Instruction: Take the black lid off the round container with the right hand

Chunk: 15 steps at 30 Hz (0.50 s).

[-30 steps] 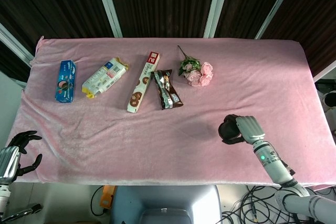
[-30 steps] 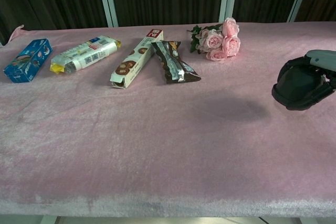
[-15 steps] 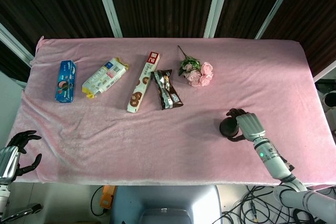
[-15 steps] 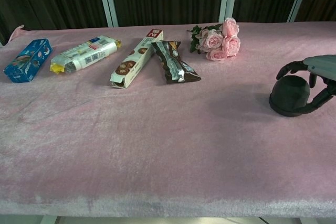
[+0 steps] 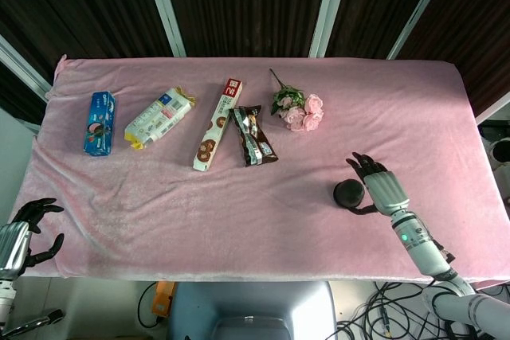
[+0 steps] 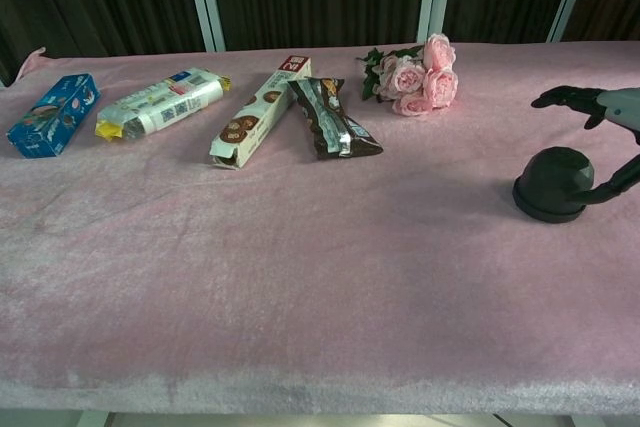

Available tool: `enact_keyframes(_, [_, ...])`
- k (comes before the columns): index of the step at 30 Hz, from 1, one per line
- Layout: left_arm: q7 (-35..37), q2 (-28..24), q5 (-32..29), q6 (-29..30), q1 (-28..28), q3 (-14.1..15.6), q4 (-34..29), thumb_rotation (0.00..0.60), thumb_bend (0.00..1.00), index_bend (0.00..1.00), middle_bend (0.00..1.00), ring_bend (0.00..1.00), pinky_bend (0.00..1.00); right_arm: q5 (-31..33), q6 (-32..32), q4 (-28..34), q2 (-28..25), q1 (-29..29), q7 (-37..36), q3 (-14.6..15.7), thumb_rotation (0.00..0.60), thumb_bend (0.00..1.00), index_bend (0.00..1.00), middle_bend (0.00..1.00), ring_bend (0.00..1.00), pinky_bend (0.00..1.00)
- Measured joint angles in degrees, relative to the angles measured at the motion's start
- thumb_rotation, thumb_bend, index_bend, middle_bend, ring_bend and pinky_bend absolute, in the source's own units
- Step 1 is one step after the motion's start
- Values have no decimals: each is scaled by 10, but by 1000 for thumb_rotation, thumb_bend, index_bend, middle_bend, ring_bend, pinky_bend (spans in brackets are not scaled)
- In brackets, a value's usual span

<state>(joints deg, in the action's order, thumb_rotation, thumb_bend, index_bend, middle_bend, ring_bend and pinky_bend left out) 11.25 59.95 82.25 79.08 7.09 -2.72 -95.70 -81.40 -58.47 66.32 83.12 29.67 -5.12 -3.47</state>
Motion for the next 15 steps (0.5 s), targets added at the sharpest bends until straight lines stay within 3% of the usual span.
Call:
enact_keyframes(2, [-1,0,0,0,0,0,0,600,366,337,210,155,502,0,-6,-6,3,-2,3,-1,600,144,288,194,273,564])
enact_keyframes(13, [0,0,0,2,-1,0,0,600,366,337,210,155,502,14,4,-42,34,1,39,-9,600,144,450,355,484,735])
enact_keyframes(15, [1,0,0,2,-1,0,0,600,365,337,210,155,502,15,0,-48,39,1,41,-11,600,144,532,413,554,768])
